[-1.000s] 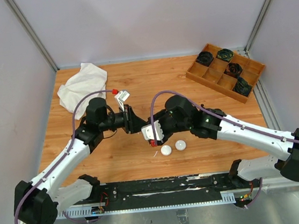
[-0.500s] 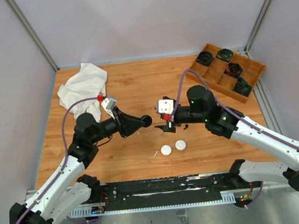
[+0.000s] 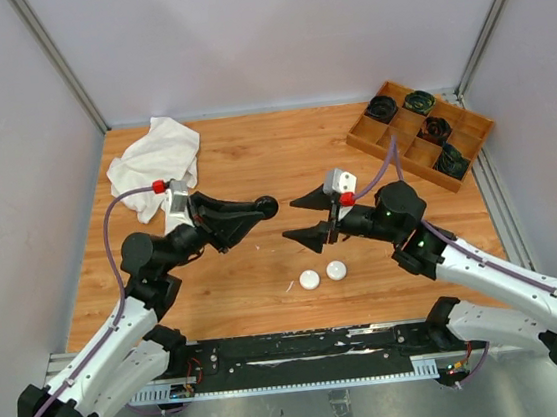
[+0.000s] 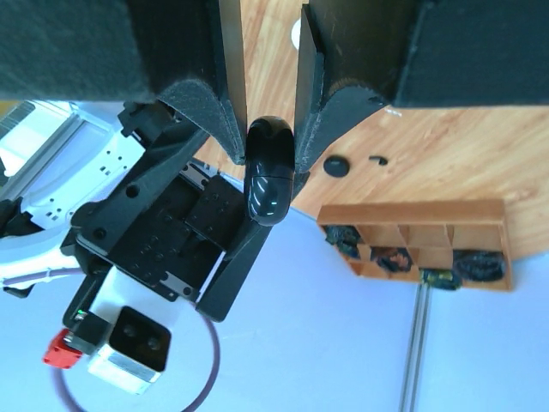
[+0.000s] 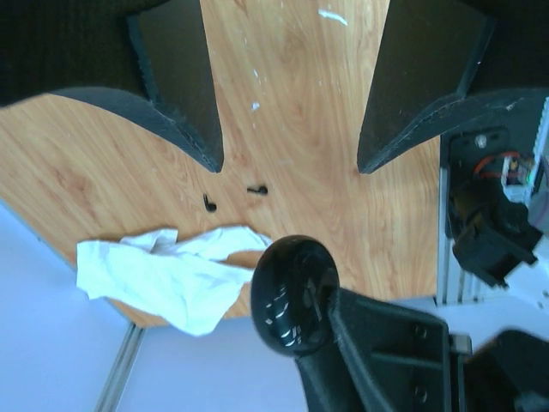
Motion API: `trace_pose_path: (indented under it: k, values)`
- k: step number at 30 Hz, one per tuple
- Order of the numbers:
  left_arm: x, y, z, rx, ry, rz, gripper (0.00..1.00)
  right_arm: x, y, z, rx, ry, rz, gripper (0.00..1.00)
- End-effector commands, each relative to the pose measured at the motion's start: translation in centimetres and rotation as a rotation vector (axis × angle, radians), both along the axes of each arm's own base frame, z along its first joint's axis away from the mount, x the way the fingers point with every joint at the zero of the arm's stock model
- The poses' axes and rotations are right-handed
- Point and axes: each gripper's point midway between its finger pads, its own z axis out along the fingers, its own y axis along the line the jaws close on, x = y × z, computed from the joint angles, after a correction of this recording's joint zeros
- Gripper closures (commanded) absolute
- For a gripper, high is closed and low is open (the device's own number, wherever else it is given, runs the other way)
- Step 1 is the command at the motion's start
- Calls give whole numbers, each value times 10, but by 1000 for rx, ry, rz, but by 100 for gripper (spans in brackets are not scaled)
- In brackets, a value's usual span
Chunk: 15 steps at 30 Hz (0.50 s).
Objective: Insert the wireless bluetooth earbuds into the charging case
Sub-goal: Pick up the charging case at the center of the board.
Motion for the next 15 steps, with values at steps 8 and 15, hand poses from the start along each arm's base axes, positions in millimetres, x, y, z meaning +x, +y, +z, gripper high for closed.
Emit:
trace_pose_path:
  k: [8,15]
  values:
    - [-25,10,36,-193,-158,-48,100,-5,9,65,336,-40,106,39]
    - [-30,10,40,-240,-179,-70,100,-10,20,72,358,-6,183,47]
